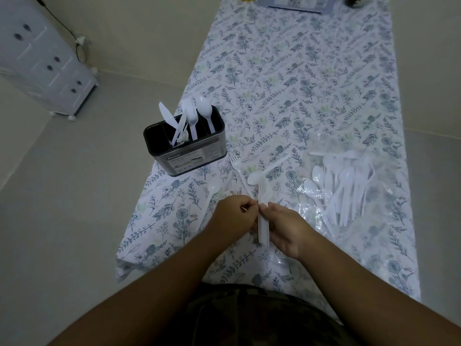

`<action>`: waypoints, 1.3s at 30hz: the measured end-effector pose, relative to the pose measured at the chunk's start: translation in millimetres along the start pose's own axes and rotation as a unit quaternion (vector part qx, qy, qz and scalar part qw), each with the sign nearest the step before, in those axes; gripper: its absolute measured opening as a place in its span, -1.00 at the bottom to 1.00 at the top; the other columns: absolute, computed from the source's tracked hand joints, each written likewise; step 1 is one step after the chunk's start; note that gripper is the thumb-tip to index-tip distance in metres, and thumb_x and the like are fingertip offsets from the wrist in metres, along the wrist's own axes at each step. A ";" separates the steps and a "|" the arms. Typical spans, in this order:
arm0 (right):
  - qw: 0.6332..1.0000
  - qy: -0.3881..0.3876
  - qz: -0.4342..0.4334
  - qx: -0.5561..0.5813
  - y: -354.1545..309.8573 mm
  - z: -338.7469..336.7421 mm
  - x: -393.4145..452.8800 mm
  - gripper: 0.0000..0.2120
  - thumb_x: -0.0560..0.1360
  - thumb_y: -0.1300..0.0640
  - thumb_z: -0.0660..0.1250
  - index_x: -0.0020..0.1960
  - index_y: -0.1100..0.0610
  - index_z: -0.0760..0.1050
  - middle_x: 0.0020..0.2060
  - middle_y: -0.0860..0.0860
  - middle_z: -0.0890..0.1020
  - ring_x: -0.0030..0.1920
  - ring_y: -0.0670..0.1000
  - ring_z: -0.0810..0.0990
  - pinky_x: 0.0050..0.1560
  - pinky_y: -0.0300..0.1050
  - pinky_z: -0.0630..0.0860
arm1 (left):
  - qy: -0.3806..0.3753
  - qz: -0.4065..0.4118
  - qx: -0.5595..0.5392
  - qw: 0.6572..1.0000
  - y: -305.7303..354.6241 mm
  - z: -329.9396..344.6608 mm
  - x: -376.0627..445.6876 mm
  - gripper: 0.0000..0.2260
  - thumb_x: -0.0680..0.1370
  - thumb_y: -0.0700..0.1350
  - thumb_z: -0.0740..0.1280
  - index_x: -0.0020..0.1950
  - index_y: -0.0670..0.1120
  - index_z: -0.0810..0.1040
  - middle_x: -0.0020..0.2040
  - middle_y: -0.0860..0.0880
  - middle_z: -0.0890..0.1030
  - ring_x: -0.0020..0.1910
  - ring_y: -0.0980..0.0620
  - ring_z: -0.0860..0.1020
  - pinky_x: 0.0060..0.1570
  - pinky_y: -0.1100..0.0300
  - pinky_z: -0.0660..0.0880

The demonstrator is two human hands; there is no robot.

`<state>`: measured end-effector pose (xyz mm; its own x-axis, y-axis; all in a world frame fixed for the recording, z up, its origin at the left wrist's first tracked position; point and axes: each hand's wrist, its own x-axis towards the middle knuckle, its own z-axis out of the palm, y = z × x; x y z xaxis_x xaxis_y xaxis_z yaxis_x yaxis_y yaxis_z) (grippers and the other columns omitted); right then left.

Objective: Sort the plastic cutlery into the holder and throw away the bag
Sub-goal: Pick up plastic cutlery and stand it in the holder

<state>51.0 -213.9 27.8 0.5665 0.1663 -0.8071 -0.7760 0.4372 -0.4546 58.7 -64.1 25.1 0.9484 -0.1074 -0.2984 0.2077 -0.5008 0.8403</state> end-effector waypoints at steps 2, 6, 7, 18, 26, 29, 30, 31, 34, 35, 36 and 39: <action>1.000 0.009 -0.001 -0.007 0.0 -5.7 0.2 -0.84 0.62 0.27 0.33 0.14 0.35 0.59 -0.09 0.23 0.72 -0.14 0.09 0.73 -0.15 -0.07 0.69 | -0.036 0.004 0.033 0.999 0.6 -2.5 8.1 -0.86 0.53 -0.15 0.35 -0.14 -0.09 0.70 -0.33 0.07 0.66 -0.34 0.20 0.61 -0.33 0.35 0.53; 0.997 0.031 -0.011 -0.066 3.8 -12.7 2.8 -0.87 0.62 0.28 0.34 0.06 0.34 0.61 -0.16 0.18 0.68 -0.18 0.06 0.69 -0.12 -0.06 0.67 | 0.065 -0.054 0.089 0.992 -3.0 -7.0 42.9 -0.87 0.54 -0.14 0.33 -0.18 -0.13 0.60 -0.30 -0.02 0.61 -0.33 0.08 0.57 -0.34 0.23 0.53; 0.996 0.037 -0.015 -0.078 4.2 -12.7 2.8 -0.86 0.62 0.28 0.34 0.07 0.34 0.62 -0.15 0.19 0.67 -0.17 0.07 0.69 -0.11 -0.05 0.67 | 0.101 -0.080 0.071 0.989 -3.5 -8.0 53.9 -0.90 0.54 -0.12 0.34 -0.15 -0.11 0.57 -0.27 -0.02 0.61 -0.31 0.07 0.59 -0.33 0.23 0.54; 0.985 0.074 -0.098 -0.118 -4.5 -11.1 -6.8 -0.90 0.59 0.30 0.38 0.03 0.33 0.64 -0.17 0.20 0.68 -0.16 0.09 0.67 -0.04 0.02 0.68 | 0.136 -0.237 0.010 0.962 -12.9 -13.2 128.7 -0.73 0.46 -0.01 0.37 -0.04 -0.20 0.63 -0.11 -0.14 0.70 -0.13 -0.14 0.67 -0.08 0.04 0.64; 0.899 0.129 -0.247 -0.337 -15.5 7.7 -3.1 -0.64 0.54 0.13 0.46 -0.32 0.10 0.35 -0.38 0.09 0.37 -0.28 0.14 0.63 -0.20 0.02 0.50 | 0.126 -0.109 -0.166 0.972 21.4 -18.1 30.9 -0.88 0.51 -0.10 0.49 -0.09 -0.12 0.62 -0.21 -0.12 0.69 -0.24 -0.08 0.70 -0.19 0.03 0.68; 0.880 0.098 -0.275 -0.375 -9.6 23.2 -4.6 -0.60 0.52 0.07 0.45 -0.38 0.02 0.31 -0.43 0.00 0.34 -0.34 0.04 0.40 -0.25 0.08 0.47 | 0.119 -0.118 -0.269 0.949 27.9 -11.0 1.2 -0.89 0.51 -0.18 0.49 -0.03 -0.19 0.63 -0.17 -0.14 0.70 -0.17 -0.05 0.72 -0.14 0.10 0.67; 0.879 0.092 -0.276 -0.379 -7.5 25.9 -5.3 -0.59 0.53 0.06 0.44 -0.40 0.02 0.33 -0.45 -0.03 0.36 -0.34 0.03 0.41 -0.25 0.12 0.51 | 0.124 -0.122 -0.288 0.942 28.1 -9.7 -3.7 -0.88 0.51 -0.19 0.49 -0.02 -0.20 0.63 -0.16 -0.14 0.70 -0.16 -0.04 0.72 -0.13 0.11 0.67; 0.881 0.086 -0.273 -0.377 -5.8 27.9 -6.5 -0.59 0.54 0.08 0.44 -0.41 0.02 0.35 -0.47 -0.05 0.38 -0.34 0.03 0.45 -0.24 0.14 0.55 | 0.131 -0.124 -0.295 0.938 26.9 -9.8 -6.2 -0.88 0.52 -0.19 0.48 0.00 -0.20 0.63 -0.16 -0.14 0.69 -0.15 -0.04 0.72 -0.12 0.11 0.67; 0.863 0.074 -0.286 -0.409 -2.5 30.0 -7.7 -0.60 0.57 0.13 0.43 -0.41 0.00 0.41 -0.46 -0.08 0.47 -0.37 -0.06 0.52 -0.26 0.00 0.54 | 0.139 -0.117 -0.280 0.942 20.3 -16.0 -8.3 -0.89 0.52 -0.15 0.48 0.01 -0.14 0.65 -0.16 -0.08 0.70 -0.15 -0.02 0.72 -0.12 0.10 0.67; 0.848 0.064 -0.293 -0.437 -1.2 31.8 -8.6 -0.67 0.57 0.14 0.42 -0.35 -0.01 0.50 -0.43 -0.11 0.55 -0.38 -0.10 0.56 -0.27 -0.13 0.53 | 0.145 -0.111 -0.270 0.945 17.8 -18.1 -8.7 -0.88 0.51 -0.13 0.49 0.01 -0.11 0.66 -0.17 -0.05 0.71 -0.16 0.00 0.72 -0.11 0.08 0.68; 0.836 0.054 -0.296 -0.458 0.4 34.4 -9.4 -0.78 0.59 0.14 0.40 -0.23 -0.02 0.60 -0.38 -0.12 0.63 -0.36 -0.15 0.61 -0.25 -0.24 0.52 | 0.152 -0.104 -0.258 0.948 15.9 -20.1 -9.4 -0.87 0.50 -0.11 0.50 0.01 -0.09 0.67 -0.18 -0.03 0.71 -0.18 0.01 0.72 -0.11 0.05 0.68; 0.814 0.044 -0.298 -0.497 6.3 40.7 -9.7 -0.86 0.63 0.10 0.34 -0.01 -0.02 0.67 -0.32 -0.14 0.67 -0.30 -0.23 0.62 -0.28 -0.42 0.44 | 0.165 -0.096 -0.246 0.950 15.2 -24.2 -13.6 -0.79 0.46 -0.06 0.54 0.03 -0.09 0.65 -0.19 -0.02 0.71 -0.21 0.05 0.71 -0.12 0.10 0.67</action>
<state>51.9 -176.9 48.1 0.9365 0.1037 -0.3350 -0.2359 -0.5206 -0.8206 54.7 -49.5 52.8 0.8888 0.2611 -0.3767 0.3936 -0.0135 0.9192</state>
